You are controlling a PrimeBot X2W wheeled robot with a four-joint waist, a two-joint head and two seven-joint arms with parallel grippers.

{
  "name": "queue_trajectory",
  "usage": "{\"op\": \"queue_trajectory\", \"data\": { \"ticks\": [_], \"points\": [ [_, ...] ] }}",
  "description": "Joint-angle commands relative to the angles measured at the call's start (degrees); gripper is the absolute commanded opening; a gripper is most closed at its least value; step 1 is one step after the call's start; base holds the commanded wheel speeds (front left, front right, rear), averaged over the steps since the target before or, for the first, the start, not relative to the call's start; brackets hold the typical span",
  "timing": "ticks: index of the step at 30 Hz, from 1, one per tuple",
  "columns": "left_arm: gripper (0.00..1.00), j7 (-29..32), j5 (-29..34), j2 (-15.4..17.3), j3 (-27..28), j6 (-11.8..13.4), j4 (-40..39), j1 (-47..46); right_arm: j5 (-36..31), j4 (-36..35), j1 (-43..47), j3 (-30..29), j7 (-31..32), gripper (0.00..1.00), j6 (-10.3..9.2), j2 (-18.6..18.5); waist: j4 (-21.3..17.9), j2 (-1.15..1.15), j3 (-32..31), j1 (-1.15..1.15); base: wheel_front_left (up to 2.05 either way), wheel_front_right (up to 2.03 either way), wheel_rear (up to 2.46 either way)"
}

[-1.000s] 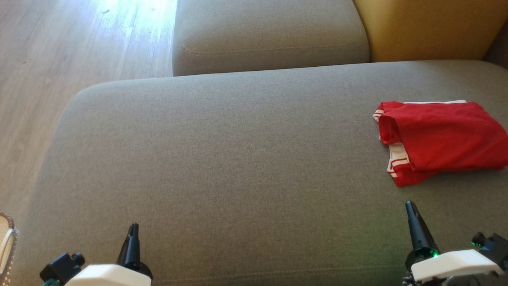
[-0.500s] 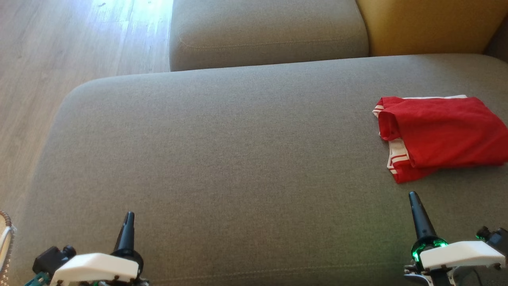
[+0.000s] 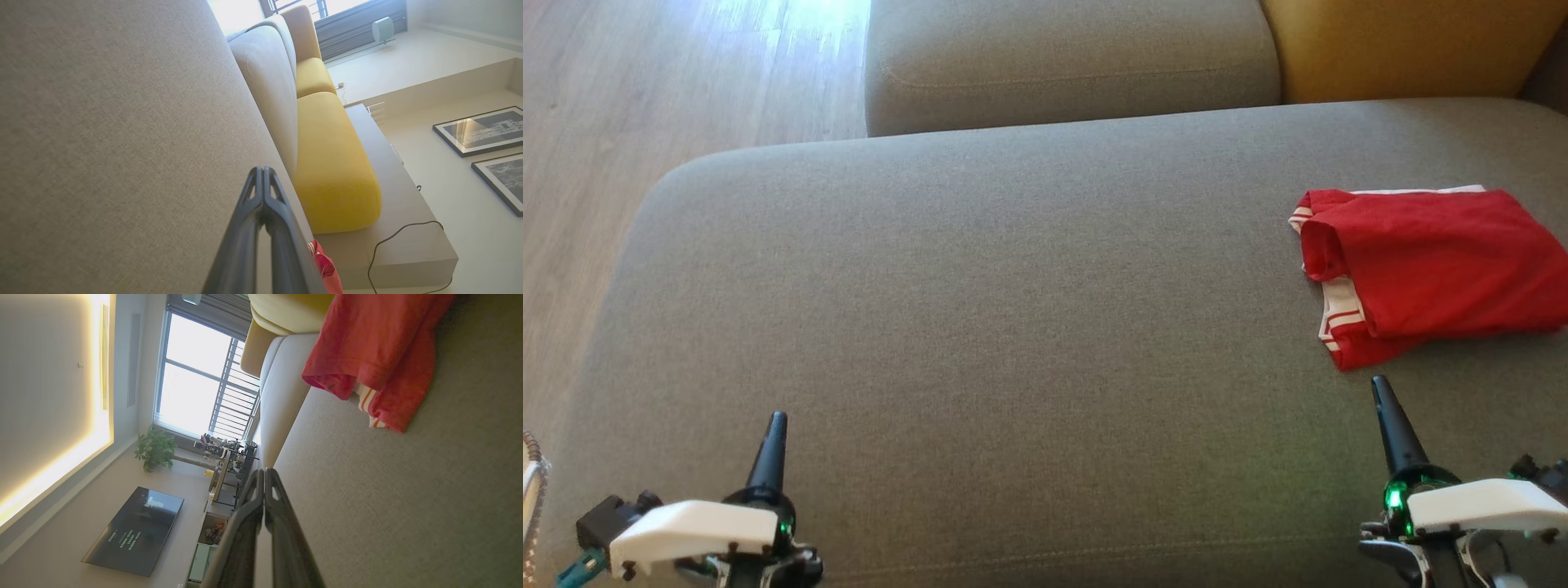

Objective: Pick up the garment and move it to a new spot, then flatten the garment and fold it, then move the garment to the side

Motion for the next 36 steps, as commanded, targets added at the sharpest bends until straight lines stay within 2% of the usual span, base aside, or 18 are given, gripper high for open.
{"op": "queue_trajectory", "data": {
  "ticks": [1,28,36],
  "points": [
    [0.00,0.54,-1.68,0.69,2.33,-0.73,-1.26,-3.85,1.76,-1.56,-3.17,0.61,0.46,0.00,-0.01,-1.16,-0.03,0.00,0.09,0.00,0.00,0.00,0.00],
    [0.00,5.11,-20.88,0.43,6.96,-4.30,1.96,-9.64,20.02,0.01,-7.71,-0.68,5.08,0.00,-0.01,-1.17,-0.66,0.00,2.15,0.00,0.00,0.00,0.00],
    [0.00,5.34,-20.90,0.27,7.22,-4.34,2.00,-9.71,20.09,0.04,-7.77,-0.84,5.25,0.00,-0.01,-1.07,-0.67,0.00,2.17,0.00,0.00,0.00,0.00]
  ]
}}
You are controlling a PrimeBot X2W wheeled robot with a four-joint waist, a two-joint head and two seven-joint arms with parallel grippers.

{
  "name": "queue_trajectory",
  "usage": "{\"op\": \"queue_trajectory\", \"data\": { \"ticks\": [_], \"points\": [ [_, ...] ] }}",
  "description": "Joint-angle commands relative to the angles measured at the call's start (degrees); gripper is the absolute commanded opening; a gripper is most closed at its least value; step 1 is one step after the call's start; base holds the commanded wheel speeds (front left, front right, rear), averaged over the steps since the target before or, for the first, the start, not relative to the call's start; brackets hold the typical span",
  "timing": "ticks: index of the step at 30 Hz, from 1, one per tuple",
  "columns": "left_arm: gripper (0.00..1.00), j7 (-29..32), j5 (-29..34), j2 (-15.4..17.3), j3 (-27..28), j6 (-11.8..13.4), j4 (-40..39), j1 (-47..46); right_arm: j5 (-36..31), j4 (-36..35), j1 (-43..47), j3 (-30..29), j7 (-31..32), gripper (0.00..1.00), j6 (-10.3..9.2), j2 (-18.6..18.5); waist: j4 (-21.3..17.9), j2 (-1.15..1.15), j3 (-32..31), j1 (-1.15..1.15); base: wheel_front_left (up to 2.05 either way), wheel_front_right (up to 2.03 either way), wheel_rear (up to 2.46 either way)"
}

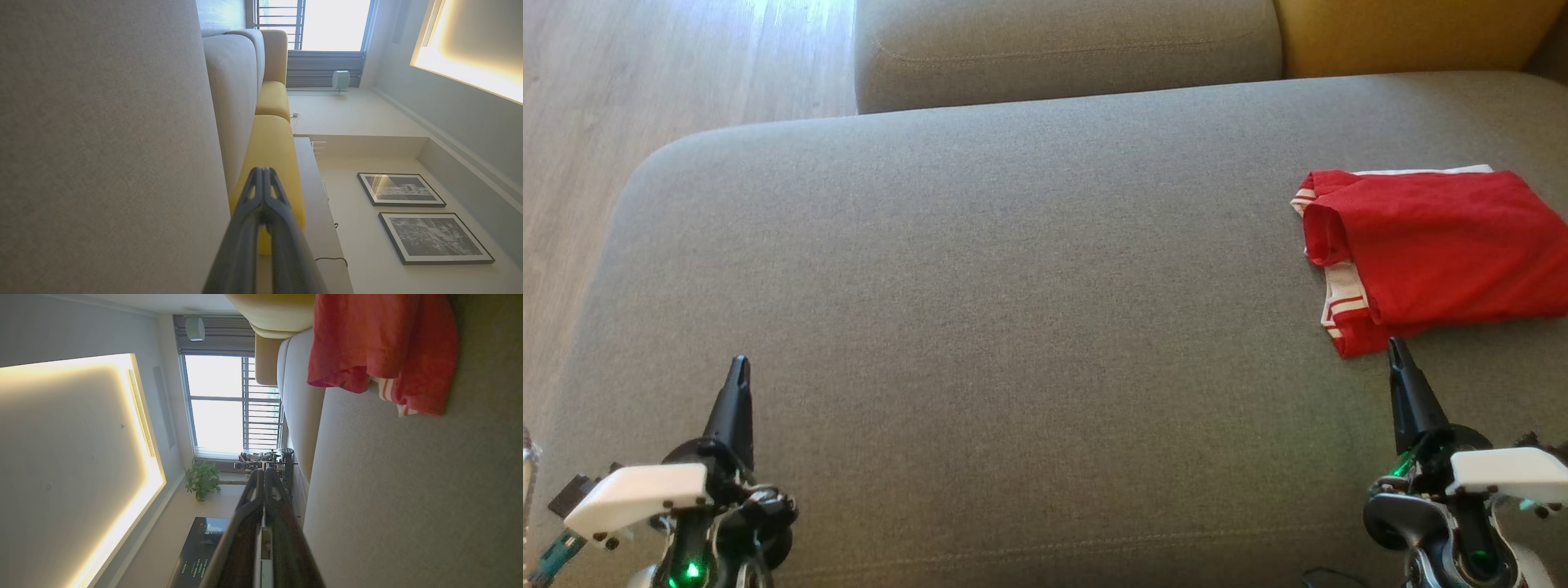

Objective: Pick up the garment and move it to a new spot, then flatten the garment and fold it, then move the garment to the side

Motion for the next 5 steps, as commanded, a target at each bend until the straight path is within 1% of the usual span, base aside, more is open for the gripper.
{"op": "queue_trajectory", "data": {
  "ticks": [1,5],
  "points": [
    [0.00,0.40,-0.06,0.55,2.08,-0.42,-1.50,-2.99,0.24,-1.86,-2.99,0.95,0.48,0.00,-0.01,-0.85,0.00,0.00,-0.01,0.00,0.00,0.00,0.00],
    [0.00,0.46,0.00,0.50,2.15,-0.42,-1.50,-3.00,0.20,-1.86,-2.99,0.90,0.51,0.00,-0.01,-0.81,0.00,0.00,-0.01,0.00,0.00,0.00,0.00]
  ]
}}
